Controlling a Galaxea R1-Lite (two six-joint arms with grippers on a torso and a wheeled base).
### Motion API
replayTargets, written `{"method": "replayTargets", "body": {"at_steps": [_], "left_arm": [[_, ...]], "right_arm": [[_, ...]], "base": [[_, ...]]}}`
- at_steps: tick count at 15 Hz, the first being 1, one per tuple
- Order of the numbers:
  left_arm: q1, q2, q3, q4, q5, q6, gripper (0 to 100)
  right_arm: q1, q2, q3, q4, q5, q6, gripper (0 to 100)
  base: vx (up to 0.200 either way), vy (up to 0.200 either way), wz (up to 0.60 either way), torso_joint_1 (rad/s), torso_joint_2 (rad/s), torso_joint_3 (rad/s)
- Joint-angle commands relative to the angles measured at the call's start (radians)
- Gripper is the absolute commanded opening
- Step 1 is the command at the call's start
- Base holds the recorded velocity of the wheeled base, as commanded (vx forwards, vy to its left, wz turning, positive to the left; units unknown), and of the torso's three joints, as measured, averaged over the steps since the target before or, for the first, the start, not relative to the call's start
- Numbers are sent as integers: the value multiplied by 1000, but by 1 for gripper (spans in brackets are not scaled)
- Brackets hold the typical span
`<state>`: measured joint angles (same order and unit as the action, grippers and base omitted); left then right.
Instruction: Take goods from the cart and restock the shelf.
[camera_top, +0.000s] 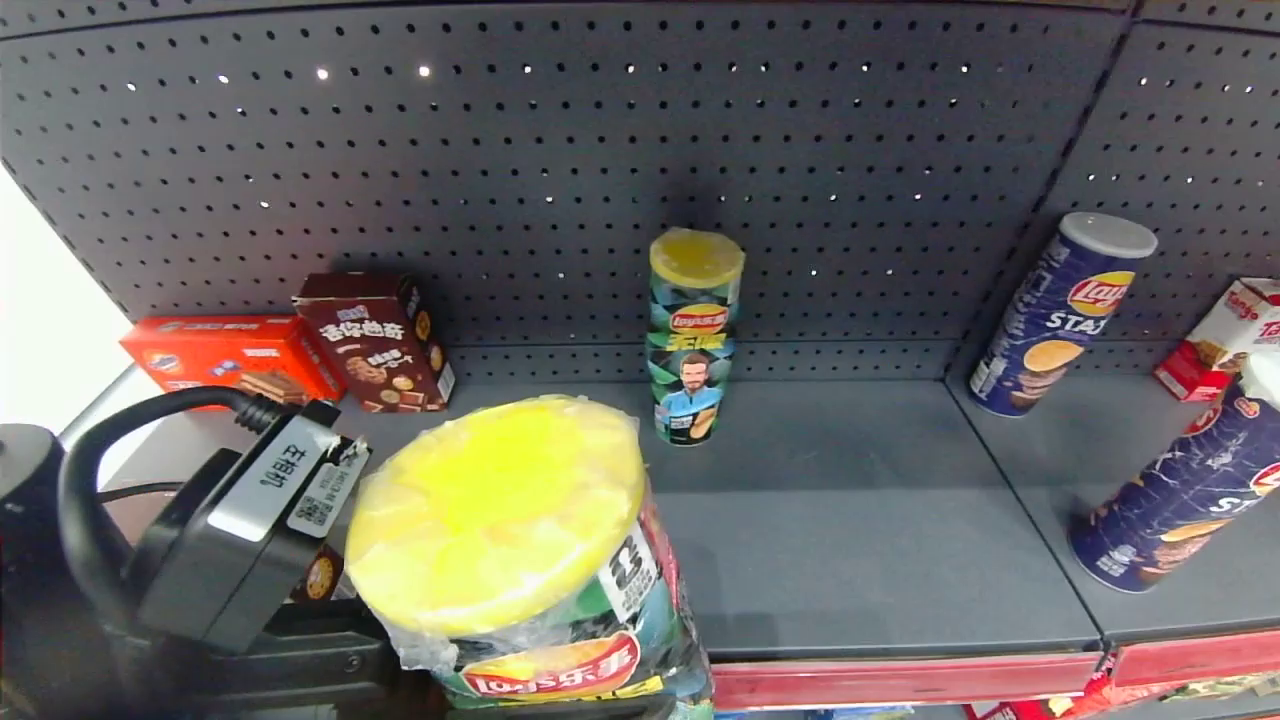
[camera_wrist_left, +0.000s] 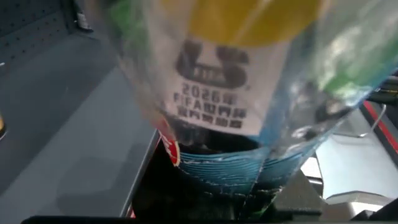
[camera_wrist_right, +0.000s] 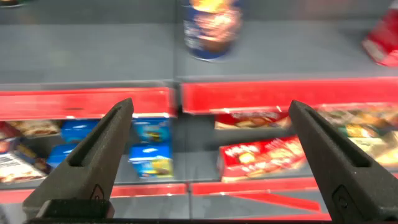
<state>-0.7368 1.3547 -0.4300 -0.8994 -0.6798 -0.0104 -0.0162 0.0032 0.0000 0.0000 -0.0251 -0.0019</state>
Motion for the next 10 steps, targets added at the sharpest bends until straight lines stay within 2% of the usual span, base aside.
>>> {"method": "replayTargets", "body": {"at_steps": [1,7,10], "left_arm": [[4,1,0,0,0,0,0],[42,-3,11,-1,2,1,0],[117,-5,14,-59,3,0,0]], "right_arm": [[-1,0,0,0,1,0,100],[-1,1,0,0,1,-1,100],[-1,1,0,0,1,-1,100]], "base": [[0,0,0,0,0,0],[0,0,0,0,0,0],[0,0,0,0,0,0]]}}
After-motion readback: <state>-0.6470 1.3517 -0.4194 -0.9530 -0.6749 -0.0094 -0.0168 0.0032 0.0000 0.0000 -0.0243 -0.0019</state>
